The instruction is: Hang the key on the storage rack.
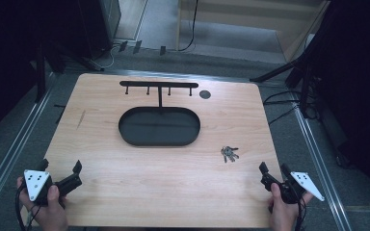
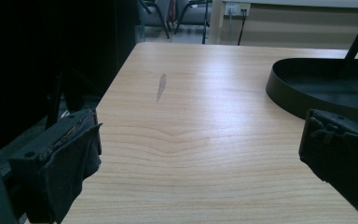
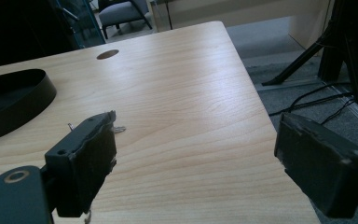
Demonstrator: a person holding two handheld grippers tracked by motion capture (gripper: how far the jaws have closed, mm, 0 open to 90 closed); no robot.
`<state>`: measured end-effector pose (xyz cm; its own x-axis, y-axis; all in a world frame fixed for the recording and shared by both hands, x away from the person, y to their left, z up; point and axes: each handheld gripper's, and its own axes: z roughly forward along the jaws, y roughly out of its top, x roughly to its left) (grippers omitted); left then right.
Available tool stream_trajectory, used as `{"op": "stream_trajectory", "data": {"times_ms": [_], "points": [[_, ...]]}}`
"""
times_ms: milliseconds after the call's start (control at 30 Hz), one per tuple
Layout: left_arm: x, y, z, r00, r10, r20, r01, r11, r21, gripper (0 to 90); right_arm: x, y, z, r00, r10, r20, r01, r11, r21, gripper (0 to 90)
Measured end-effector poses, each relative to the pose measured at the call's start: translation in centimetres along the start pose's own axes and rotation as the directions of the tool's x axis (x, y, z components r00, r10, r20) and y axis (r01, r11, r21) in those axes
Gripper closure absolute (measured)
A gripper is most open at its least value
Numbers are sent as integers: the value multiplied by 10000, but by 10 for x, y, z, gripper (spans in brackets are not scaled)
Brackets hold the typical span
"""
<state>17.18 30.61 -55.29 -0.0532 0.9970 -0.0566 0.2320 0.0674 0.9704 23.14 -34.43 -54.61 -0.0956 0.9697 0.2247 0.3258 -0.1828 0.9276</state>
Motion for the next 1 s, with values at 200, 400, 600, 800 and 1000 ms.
{"op": "stream_trajectory", "data": {"times_ms": [200,400,600,800,1000], "points": [[0,0,1,9999,-79,-66,80,9999,78,0,0,0,0,10000,-63,65,64,9999,-78,126],[0,1,1,9999,-56,-146,57,9999,103,0,4,0,2,9992,-348,194,345,9992,192,131],[-1,1,1,9999,27,-161,-25,9999,109,0,13,5,8,9983,-585,21,580,9934,988,131],[-1,0,1,9999,27,-101,-26,10000,80,0,28,14,13,9925,-1193,-246,1217,9804,1551,131],[0,1,1,9999,-124,-62,125,9999,112,0,38,32,20,9877,-1527,-347,1565,9696,1881,133]]}}
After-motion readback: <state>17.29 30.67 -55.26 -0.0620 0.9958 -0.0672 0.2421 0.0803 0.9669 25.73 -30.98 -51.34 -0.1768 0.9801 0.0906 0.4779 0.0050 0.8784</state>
